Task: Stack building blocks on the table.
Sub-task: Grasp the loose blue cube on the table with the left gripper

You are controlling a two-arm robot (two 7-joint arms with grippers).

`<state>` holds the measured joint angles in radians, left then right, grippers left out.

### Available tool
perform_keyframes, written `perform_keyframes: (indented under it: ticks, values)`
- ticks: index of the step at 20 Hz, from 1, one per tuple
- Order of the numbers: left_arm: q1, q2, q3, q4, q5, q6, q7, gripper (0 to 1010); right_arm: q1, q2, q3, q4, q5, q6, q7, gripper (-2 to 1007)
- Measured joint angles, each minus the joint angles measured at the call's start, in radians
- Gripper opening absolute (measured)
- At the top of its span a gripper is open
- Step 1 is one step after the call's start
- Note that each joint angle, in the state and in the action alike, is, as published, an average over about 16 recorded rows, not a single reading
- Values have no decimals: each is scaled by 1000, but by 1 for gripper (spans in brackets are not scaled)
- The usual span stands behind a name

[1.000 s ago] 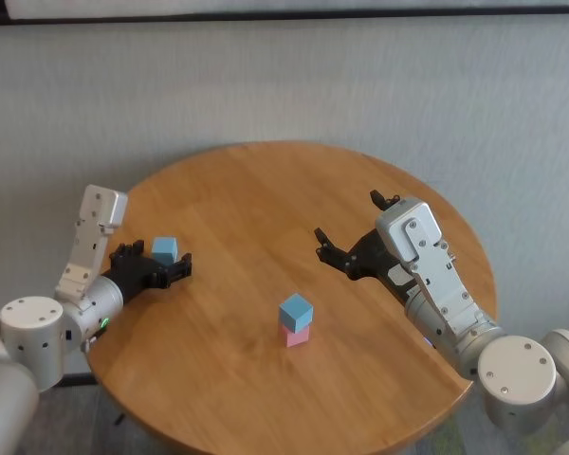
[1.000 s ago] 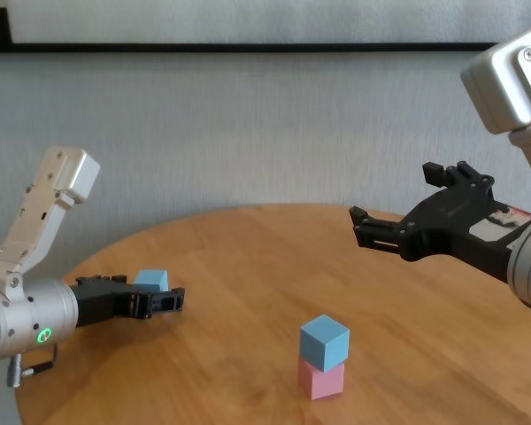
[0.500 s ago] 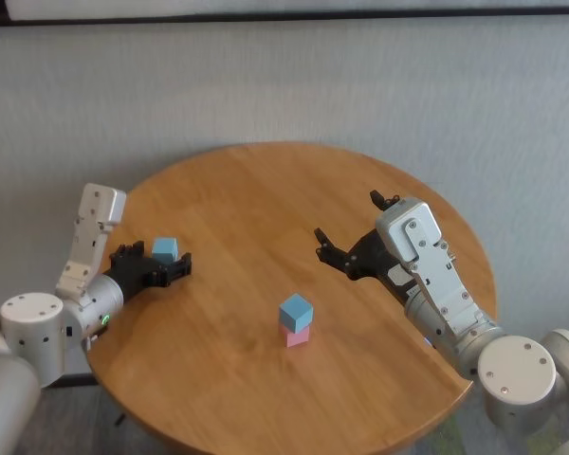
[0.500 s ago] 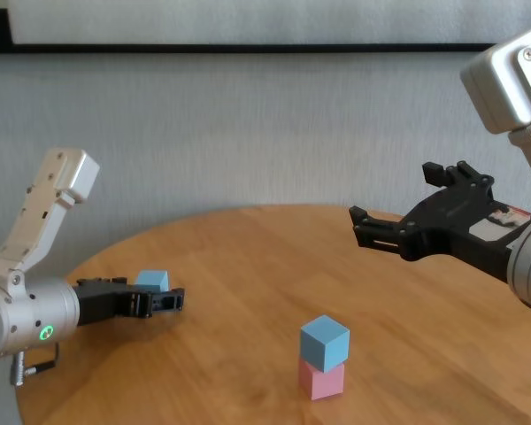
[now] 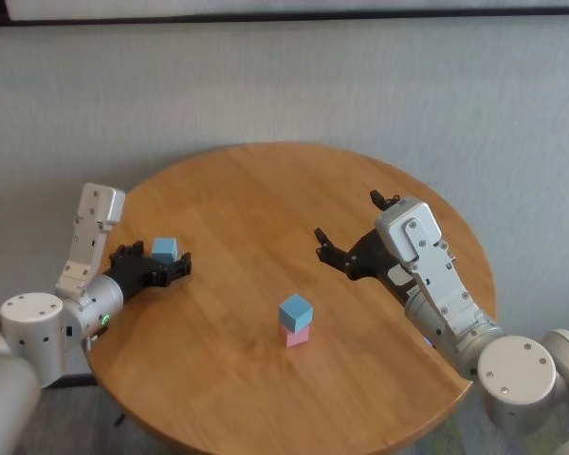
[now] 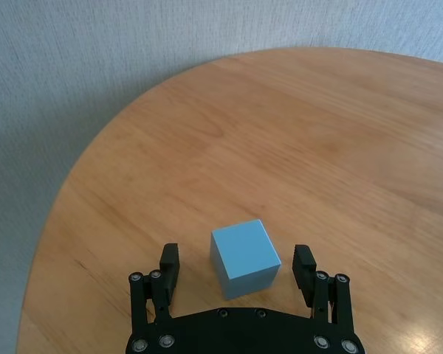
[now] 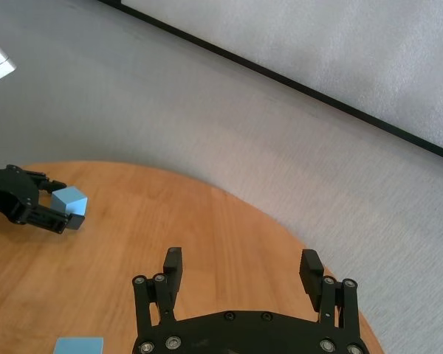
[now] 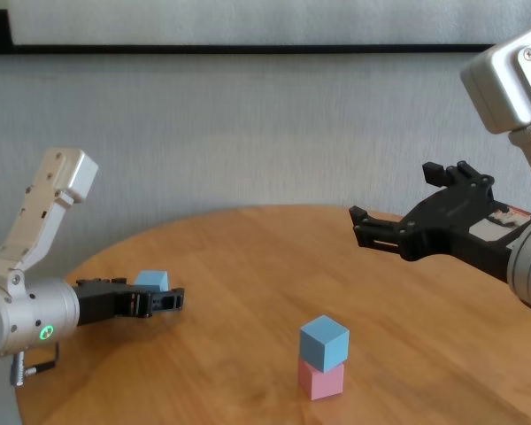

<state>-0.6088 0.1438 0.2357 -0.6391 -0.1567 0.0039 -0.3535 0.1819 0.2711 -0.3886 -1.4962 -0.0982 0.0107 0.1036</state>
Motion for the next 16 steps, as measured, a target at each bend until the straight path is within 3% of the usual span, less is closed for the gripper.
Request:
perform_keyframes:
  ticks: [8, 16]
  values:
    - [2, 1, 2, -3, 1, -1, 1, 914, 0, 0, 0, 0, 0, 0, 0, 1005]
    - [4, 2, 4, -5, 3, -2, 1, 722, 0, 0, 0, 0, 0, 0, 0, 1005]
